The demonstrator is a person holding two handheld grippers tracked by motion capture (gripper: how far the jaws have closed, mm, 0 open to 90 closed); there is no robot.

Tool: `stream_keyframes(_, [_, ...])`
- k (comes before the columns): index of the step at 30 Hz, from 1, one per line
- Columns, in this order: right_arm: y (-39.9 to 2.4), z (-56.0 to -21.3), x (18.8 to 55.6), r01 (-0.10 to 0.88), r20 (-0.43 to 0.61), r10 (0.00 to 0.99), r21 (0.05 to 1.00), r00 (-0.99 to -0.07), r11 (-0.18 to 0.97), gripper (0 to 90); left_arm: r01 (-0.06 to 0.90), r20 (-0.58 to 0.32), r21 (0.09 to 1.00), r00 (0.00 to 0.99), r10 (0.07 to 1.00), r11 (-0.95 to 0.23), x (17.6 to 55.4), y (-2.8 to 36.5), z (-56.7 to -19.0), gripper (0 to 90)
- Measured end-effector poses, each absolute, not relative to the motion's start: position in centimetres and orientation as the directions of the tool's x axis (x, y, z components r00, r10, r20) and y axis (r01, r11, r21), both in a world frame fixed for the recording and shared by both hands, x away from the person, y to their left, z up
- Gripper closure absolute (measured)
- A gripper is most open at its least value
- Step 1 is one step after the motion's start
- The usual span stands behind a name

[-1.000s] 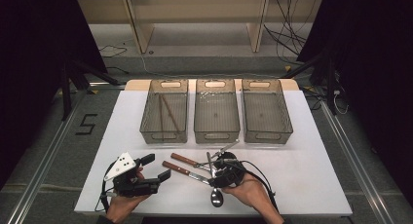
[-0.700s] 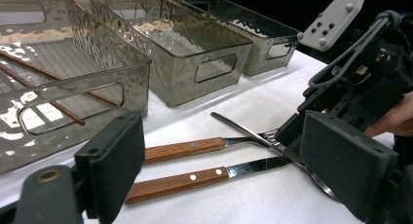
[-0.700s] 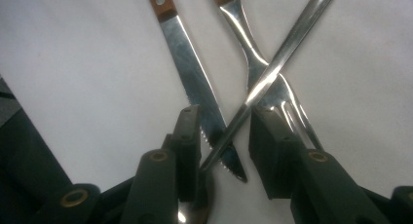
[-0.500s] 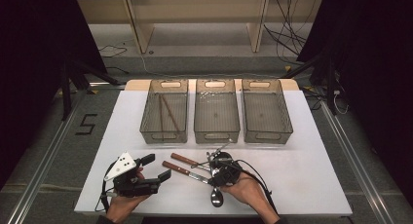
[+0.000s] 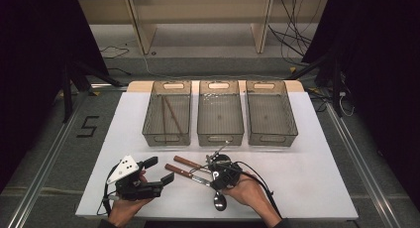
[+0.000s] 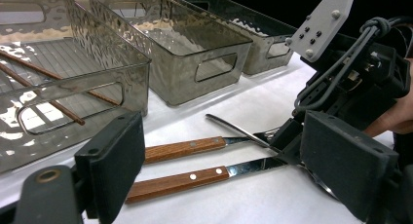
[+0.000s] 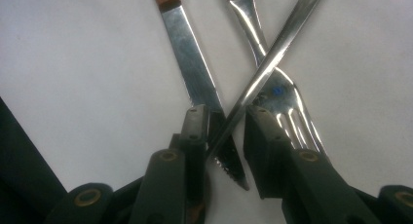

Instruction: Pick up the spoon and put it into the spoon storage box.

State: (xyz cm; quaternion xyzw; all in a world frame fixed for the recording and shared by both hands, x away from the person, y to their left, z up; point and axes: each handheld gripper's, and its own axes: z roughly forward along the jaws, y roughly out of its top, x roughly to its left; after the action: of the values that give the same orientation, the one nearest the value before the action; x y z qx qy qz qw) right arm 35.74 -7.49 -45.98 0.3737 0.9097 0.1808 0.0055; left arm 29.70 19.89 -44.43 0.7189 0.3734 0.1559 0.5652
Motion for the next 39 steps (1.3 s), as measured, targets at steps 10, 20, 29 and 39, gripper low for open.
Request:
stream_keyframes(10, [-7.13, -45.78, 35.70, 0.662, 0.091, 0.671, 0.308, -0.736, 0.684, 72.3, 0.361, -0.197, 0.929, 0.673, 0.713, -0.083, 29.69, 19.87, -44.43, 16.0])
stream_keyframes(20, [-7.23, -45.96, 35.43, 0.656, 0.107, 0.656, 0.282, -0.747, 0.700, 67.7, 0.364, -0.200, 0.928, 0.673, 0.712, -0.083, 29.69, 19.82, -44.43, 16.0])
stream_keyframes(29, [-7.00, -45.91, 35.30, 0.647, 0.070, 0.657, 0.279, -0.751, 0.710, 75.3, 0.362, -0.198, 0.929, 0.673, 0.712, -0.084, 29.72, 19.89, -44.43, 16.0])
stream_keyframes(39, [-7.56, -45.77, 35.58, 0.656, 0.086, 0.665, 0.302, -0.742, 0.692, 84.7, 0.363, -0.199, 0.928, 0.674, 0.711, -0.084, 29.72, 19.87, -44.43, 16.1])
